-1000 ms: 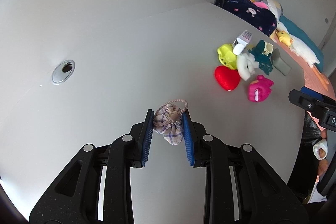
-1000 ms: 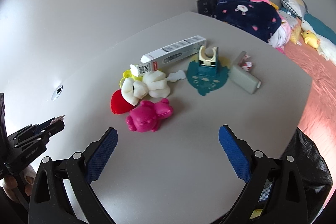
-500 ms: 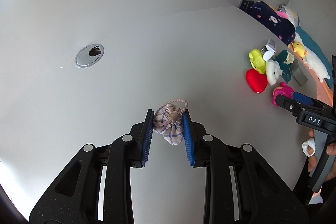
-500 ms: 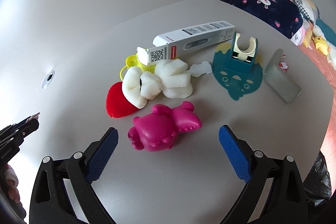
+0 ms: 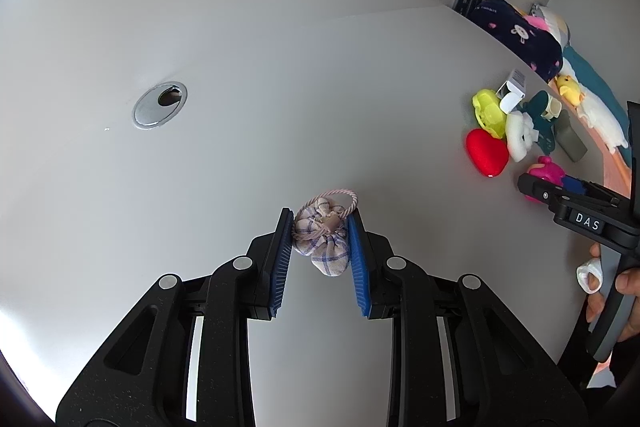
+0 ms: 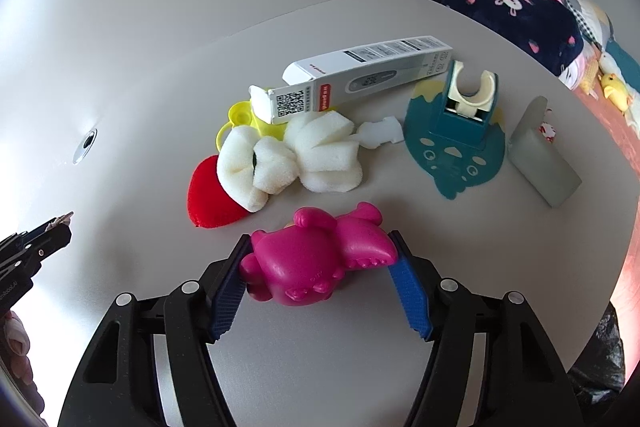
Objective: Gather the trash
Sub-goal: 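Lift the scrunchie with the left gripper while the right gripper grasps the magenta plush bear, then carry the scrunchie and magenta bear over the black bag and open both grippers, then move both grippers from the bag back over the desk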
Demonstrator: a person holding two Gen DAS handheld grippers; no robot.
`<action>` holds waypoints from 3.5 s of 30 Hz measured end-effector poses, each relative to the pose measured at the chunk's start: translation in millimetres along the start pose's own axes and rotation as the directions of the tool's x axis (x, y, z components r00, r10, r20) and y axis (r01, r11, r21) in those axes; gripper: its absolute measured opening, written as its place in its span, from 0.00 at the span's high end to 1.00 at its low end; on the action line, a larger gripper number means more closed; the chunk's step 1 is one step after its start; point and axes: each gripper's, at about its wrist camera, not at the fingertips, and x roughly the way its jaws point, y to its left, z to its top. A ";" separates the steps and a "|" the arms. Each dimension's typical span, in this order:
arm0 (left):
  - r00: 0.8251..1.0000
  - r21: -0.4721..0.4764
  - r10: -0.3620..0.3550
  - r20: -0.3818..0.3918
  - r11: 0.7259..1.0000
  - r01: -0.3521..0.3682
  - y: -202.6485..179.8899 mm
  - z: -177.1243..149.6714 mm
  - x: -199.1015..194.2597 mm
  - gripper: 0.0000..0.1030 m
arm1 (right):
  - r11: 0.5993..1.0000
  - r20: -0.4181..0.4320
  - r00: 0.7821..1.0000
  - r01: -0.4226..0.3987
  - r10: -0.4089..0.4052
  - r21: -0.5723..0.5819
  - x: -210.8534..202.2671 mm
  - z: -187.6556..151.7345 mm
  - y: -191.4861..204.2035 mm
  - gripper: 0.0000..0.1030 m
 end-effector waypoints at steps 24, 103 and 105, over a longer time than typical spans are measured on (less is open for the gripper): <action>0.988 0.195 -0.152 0.030 0.970 0.143 -91.5 11.2 -21.6 0.74 | 0.993 0.130 0.991 -0.001 -0.015 0.121 -93.4 -27.5 -48.6 0.34; 0.867 0.689 -0.455 -0.204 0.562 0.458 -358.7 -74.7 -67.3 0.06 | 0.728 0.202 0.867 0.233 -0.456 0.645 -265.8 -201.1 -228.1 0.10; 0.870 0.684 -0.451 -0.199 0.573 0.453 -353.3 -73.6 -66.6 0.06 | 0.734 0.202 0.871 0.229 -0.448 0.639 -261.3 -196.1 -225.1 0.10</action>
